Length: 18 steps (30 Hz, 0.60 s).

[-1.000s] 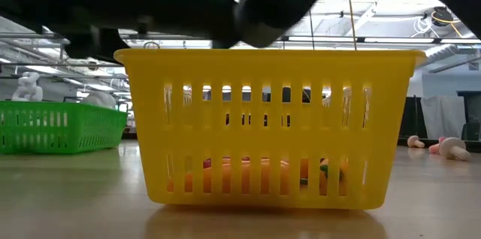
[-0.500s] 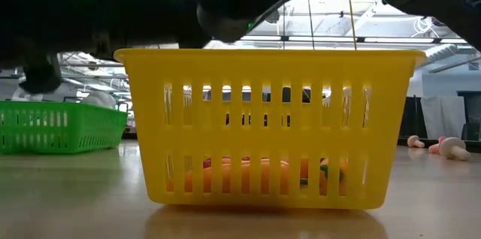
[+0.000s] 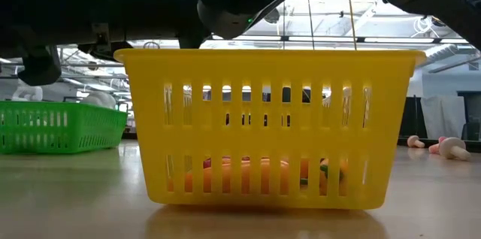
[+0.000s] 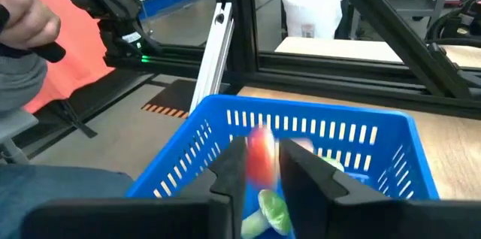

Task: Sort produce into baskets
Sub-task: Put the red mushroom into the blue basket, then put the brown mushroom into the blue basket

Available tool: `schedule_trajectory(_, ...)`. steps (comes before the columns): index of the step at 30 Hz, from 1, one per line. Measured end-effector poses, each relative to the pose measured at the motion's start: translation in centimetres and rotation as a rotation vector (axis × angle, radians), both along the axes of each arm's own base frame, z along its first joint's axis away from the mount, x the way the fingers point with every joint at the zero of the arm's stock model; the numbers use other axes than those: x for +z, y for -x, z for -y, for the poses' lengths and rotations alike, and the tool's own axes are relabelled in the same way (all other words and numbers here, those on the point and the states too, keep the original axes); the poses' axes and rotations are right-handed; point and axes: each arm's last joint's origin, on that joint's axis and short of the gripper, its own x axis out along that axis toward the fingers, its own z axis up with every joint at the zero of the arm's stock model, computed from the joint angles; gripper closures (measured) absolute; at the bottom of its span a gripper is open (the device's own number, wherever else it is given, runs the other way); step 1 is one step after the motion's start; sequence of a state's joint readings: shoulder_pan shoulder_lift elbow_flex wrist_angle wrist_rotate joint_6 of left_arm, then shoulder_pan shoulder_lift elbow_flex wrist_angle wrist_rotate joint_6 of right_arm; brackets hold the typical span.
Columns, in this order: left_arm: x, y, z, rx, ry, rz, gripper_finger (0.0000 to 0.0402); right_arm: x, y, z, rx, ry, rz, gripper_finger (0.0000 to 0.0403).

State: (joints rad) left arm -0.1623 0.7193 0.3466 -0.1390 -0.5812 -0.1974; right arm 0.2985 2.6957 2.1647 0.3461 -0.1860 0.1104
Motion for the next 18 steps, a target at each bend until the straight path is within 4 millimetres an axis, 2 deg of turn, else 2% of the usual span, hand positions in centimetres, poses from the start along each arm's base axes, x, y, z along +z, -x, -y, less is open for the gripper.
schedule_trajectory(8, 0.0, 0.0, 0.0, 0.000, 0.000, 0.000, 0.0276, 0.1, 0.0, 0.2, 0.001, 0.004, -0.009, 0.0293)
schedule_trajectory(10, 0.0, 0.0, 0.0, 0.000, 0.000, -0.001, 0.0276, 0.7, 0.0, 0.7, -0.002, 0.013, -0.044, 0.0288)
schedule_trajectory(13, 0.0, 0.0, 0.0, 0.002, 0.005, 0.002, 0.0276, 3.4, 0.3, 2.0, 0.013, 0.035, -0.088, 0.0286)
schedule_trajectory(18, 0.0, 0.0, 0.2, -0.012, 0.008, 0.002, 0.0276, 11.5, 3.3, 4.8, 0.024, 0.180, -0.242, 0.0291)
